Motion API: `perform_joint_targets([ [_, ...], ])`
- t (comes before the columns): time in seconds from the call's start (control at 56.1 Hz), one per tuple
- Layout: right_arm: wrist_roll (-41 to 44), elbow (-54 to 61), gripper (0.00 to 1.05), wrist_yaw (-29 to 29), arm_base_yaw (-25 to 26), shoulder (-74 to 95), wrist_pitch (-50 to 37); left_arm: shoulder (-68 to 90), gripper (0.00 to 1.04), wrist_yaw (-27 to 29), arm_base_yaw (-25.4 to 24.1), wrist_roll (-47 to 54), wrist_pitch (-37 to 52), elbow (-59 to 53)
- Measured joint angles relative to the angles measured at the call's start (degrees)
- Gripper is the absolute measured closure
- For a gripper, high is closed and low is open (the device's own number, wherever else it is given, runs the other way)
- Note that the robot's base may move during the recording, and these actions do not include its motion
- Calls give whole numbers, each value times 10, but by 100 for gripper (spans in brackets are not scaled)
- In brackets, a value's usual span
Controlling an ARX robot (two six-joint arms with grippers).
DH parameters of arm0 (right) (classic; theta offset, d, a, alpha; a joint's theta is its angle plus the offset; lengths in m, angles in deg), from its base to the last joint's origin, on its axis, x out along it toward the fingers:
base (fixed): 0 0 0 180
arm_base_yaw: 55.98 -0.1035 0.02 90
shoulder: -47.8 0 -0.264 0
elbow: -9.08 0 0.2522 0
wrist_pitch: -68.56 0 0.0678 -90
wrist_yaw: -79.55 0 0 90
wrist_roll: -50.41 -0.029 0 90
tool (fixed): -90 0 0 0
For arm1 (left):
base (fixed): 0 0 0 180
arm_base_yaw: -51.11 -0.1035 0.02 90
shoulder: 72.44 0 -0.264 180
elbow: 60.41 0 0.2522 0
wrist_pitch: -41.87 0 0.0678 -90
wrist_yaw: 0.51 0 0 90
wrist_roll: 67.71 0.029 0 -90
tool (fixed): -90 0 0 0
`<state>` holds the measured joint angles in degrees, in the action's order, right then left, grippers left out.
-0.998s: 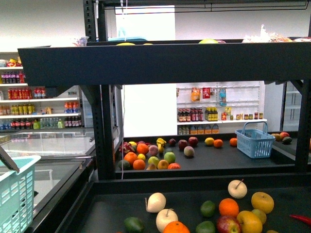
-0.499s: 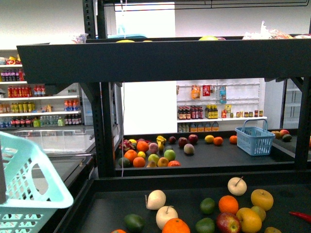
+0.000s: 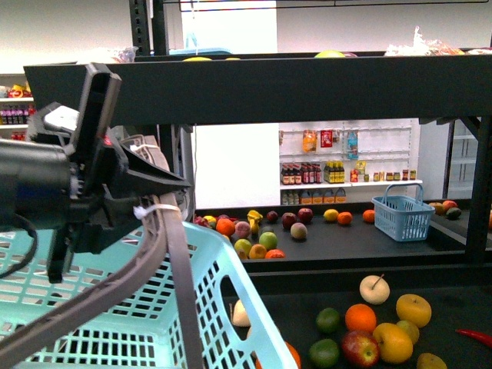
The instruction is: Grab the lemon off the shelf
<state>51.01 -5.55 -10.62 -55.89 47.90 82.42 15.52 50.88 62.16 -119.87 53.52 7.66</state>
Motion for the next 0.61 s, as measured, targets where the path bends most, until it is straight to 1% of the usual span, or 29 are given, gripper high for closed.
perform_joint_targets([
  [0.285, 0, 0, 7, 0, 0, 0, 0, 59, 92, 26, 62, -34, 51, 17],
  [0.428, 0, 0, 7, 0, 0, 0, 0, 69, 92, 27, 76, -40, 62, 23],
  [0.535, 0, 0, 7, 0, 0, 0, 0, 73, 92, 33, 77, -41, 65, 24],
  [0.571, -11, -3, 7, 24, -6, 9, 16, 74, 92, 38, 77, -40, 65, 25],
  [0.606, -30, -17, 7, 56, -7, 36, 50, 75, 92, 39, 77, -40, 65, 25],
])
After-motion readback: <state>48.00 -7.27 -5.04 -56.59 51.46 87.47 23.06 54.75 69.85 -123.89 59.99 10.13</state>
